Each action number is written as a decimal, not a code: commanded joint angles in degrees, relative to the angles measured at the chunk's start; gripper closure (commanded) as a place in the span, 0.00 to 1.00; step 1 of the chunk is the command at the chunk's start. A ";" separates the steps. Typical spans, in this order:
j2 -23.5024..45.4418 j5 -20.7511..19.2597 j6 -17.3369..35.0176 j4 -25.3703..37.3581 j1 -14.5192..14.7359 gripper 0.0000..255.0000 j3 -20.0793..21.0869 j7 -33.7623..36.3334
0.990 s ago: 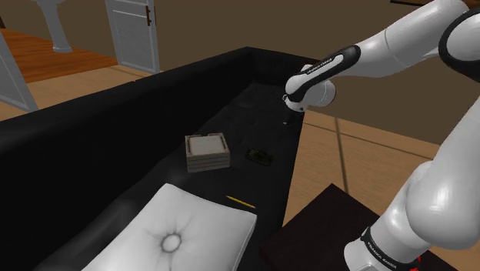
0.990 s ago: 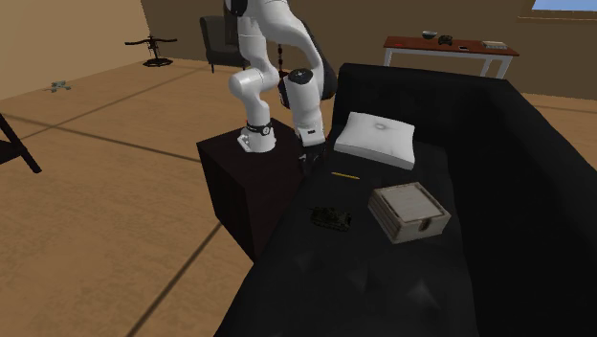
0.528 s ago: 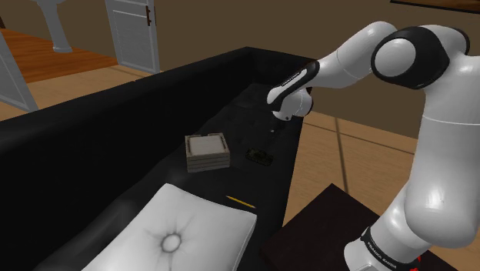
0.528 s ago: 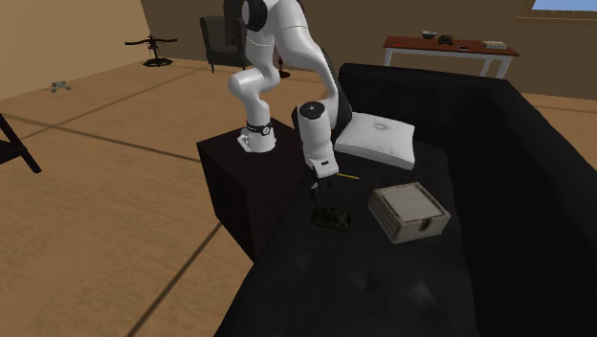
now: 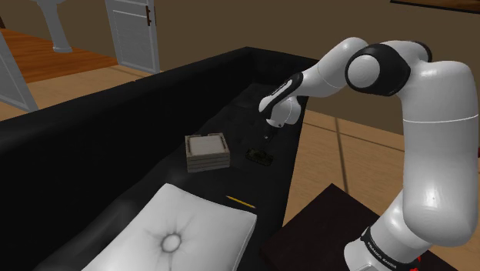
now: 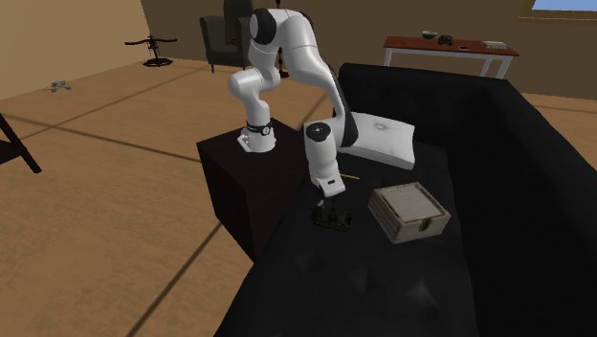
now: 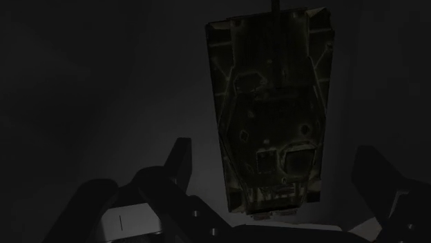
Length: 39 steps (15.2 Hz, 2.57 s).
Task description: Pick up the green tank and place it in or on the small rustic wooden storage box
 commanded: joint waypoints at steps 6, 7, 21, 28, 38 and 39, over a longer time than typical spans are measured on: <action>2.32 1.28 1.71 0.62 -0.35 0.00 1.02 -0.79; 2.32 1.28 1.71 0.62 -0.35 0.00 1.02 -0.79; 1.66 0.92 1.26 0.44 -0.15 1.00 0.75 -0.46; -2.79 -1.71 -2.08 -0.42 1.12 1.00 -1.07 1.91; -8.66 -5.61 -7.25 -0.58 2.58 1.00 -3.25 5.37; -9.21 -6.00 -7.80 -0.52 2.70 1.00 -3.44 5.71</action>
